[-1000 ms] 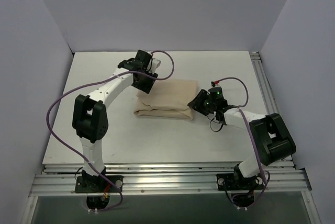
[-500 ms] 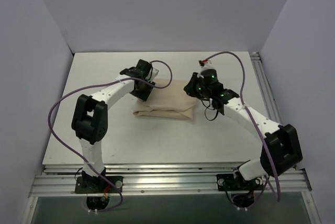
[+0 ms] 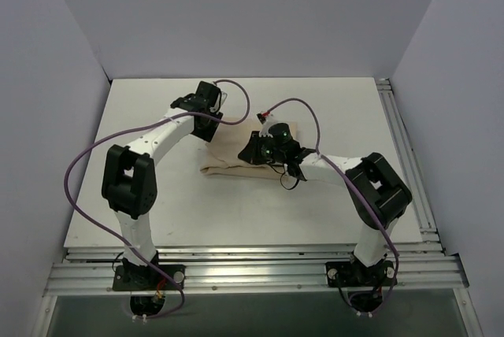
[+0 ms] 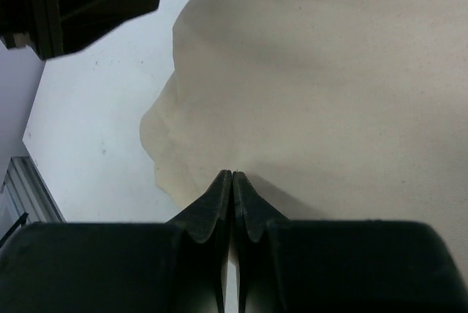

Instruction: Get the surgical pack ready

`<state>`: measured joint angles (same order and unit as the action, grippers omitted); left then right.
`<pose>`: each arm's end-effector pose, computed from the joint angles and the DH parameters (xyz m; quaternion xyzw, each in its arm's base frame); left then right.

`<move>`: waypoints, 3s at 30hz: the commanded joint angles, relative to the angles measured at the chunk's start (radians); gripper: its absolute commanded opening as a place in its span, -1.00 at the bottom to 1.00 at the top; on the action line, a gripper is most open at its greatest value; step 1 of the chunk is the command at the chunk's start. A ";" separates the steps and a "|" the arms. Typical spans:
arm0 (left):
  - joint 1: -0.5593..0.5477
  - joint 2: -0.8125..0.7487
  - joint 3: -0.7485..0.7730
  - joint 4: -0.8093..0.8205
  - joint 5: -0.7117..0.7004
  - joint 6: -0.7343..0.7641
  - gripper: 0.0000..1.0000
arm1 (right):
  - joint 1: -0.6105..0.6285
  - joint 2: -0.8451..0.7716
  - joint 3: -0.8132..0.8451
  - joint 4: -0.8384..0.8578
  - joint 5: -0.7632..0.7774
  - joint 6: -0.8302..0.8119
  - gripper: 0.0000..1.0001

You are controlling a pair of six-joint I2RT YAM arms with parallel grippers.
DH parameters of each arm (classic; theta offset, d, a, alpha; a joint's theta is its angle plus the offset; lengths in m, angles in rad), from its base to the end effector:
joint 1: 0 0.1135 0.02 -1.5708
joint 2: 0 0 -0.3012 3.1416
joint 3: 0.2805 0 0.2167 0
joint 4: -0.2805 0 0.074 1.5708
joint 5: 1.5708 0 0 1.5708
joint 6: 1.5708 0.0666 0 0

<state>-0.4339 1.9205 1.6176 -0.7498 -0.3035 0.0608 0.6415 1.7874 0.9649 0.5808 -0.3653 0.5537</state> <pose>0.3785 -0.1535 0.2721 0.1964 0.9359 0.0966 0.2759 0.3083 0.2600 0.2633 -0.1459 0.7684 0.4594 0.4209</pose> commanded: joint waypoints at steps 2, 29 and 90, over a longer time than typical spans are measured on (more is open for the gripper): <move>0.007 -0.029 0.033 0.024 -0.051 0.005 0.20 | 0.023 0.004 -0.103 0.103 -0.055 0.022 -1.00; 0.030 0.075 0.180 -0.006 0.090 -0.044 0.34 | -0.257 -0.229 0.005 -0.345 0.109 -0.008 -0.02; 0.027 0.017 0.153 0.000 -0.036 0.033 0.27 | -1.361 -0.582 -0.621 -0.144 0.171 0.417 -1.00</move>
<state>-0.4103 2.0045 1.7496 -0.7658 -0.3267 0.0906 -0.6930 1.2228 0.3580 0.4416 -0.1917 0.9676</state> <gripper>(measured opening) 0.639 0.104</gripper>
